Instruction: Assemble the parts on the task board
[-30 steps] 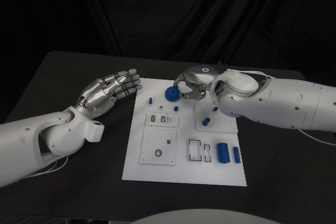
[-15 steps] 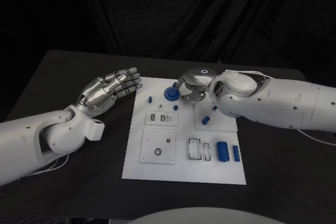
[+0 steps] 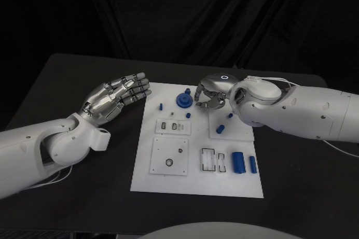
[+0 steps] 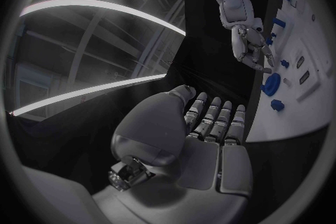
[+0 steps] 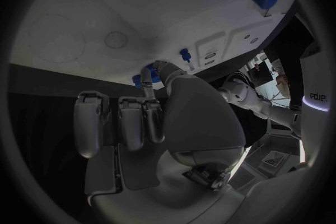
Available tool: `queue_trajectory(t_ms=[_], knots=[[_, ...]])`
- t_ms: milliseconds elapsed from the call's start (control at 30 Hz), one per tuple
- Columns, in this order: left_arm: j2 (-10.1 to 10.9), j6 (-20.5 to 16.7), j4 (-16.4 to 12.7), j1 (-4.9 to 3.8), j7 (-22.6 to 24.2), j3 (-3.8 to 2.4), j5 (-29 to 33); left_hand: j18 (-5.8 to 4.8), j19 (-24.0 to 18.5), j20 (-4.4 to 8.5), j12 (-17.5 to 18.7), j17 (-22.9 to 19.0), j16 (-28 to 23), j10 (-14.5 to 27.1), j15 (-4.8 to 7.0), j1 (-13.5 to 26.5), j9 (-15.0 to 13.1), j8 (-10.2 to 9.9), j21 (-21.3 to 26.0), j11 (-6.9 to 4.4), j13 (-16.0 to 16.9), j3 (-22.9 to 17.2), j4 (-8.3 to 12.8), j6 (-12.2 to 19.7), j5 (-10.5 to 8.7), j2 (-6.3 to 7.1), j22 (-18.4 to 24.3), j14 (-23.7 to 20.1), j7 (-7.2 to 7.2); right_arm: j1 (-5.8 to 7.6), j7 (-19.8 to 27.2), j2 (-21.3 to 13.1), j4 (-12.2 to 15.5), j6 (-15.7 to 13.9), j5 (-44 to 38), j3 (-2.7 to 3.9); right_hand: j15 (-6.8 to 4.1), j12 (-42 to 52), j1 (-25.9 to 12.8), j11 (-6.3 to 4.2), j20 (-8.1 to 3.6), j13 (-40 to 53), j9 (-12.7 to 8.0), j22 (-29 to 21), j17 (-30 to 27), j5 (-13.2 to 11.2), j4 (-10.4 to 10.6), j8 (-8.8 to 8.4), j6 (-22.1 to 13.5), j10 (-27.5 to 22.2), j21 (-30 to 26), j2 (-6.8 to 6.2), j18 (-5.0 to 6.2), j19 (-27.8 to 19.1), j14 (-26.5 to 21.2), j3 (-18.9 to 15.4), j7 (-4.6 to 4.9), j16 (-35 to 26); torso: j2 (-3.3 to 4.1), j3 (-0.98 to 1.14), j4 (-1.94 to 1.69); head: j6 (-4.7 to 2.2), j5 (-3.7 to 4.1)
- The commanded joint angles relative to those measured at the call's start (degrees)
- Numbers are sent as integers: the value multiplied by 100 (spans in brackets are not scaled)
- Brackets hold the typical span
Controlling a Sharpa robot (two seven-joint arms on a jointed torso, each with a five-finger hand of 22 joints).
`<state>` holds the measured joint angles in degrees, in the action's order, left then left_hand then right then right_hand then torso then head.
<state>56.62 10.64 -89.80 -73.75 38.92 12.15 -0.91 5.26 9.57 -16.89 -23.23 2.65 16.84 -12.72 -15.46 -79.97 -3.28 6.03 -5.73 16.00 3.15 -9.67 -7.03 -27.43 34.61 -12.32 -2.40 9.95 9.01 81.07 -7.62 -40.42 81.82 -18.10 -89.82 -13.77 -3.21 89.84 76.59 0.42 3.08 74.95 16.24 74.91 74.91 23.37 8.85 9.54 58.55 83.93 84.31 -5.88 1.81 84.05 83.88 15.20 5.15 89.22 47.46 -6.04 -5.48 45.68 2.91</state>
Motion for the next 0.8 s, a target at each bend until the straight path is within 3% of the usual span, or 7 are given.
queue_trajectory(t_ms=[33,200,300,467,667,800], knots=[[16,68,-26,9,536,-4,6,-46,4,10,-20,8,19,-8,-38,52,-4,14,-22,43,6,-34,1,3,10,13,9,8,79,-10,-15,-138,73,-208,-5,-1,6,16,-64,14,12,1505,13,1075,1382,-12,-38,18,26,607,-2,11,9,184,579,-14,-7,-9,-2,1,3,-8,-14],[37,54,-38,9,537,-4,6,-48,4,11,-32,10,33,-13,-39,63,-5,17,-22,44,8,-67,1,-7,12,17,9,11,82,123,-33,-596,333,-456,57,-1,-4,16,-152,-3,8,1505,9,1072,1363,-223,28,-76,-122,607,-16,12,13,180,574,-70,15,-23,-4,4,9,7,7],[34,49,-42,9,535,-4,6,-48,4,11,-32,10,33,-13,-39,63,-5,17,-22,44,8,-67,1,-7,12,17,9,11,82,237,-52,-963,577,-605,131,-2,2,16,-208,11,10,1505,-88,1027,1242,-476,115,-277,-375,607,-87,2,33,139,543,-103,70,-108,-5,4,12,13,14],[36,34,-51,9,524,-4,6,-48,10,11,-41,11,41,-20,-40,67,-7,20,-26,45,9,-81,2,-17,14,21,8,15,82,364,-107,-1625,1041,-793,184,-7,7,16,-220,15,16,1505,-215,1044,1261,-731,202,-459,-537,607,-76,-34,28,159,550,-156,94,-96,0,5,16,20,3],[-7,38,-32,10,520,-4,6,-49,14,11,-52,12,50,-28,-41,74,-9,25,-29,46,11,-98,2,-31,15,29,7,21,83,384,-162,-2235,1399,-888,203,-36,-41,16,-155,-45,-23,1505,-339,1065,1246,-880,248,-584,-699,607,-57,-68,21,185,549,-206,26,-106,-5,-1,-9,50,167],[-28,50,-38,10,512,-4,6,-49,14,11,-52,12,50,-28,-41,74,-9,25,-29,46,11,-98,2,-31,15,29,7,21,83,263,-150,-2571,1522,-972,207,-49,-68,16,-127,-74,-49,1505,-412,1067,1225,-991,295,-594,-797,607,-62,-87,22,188,545,-251,-6,-121,-4,-6,-21,29,222]])
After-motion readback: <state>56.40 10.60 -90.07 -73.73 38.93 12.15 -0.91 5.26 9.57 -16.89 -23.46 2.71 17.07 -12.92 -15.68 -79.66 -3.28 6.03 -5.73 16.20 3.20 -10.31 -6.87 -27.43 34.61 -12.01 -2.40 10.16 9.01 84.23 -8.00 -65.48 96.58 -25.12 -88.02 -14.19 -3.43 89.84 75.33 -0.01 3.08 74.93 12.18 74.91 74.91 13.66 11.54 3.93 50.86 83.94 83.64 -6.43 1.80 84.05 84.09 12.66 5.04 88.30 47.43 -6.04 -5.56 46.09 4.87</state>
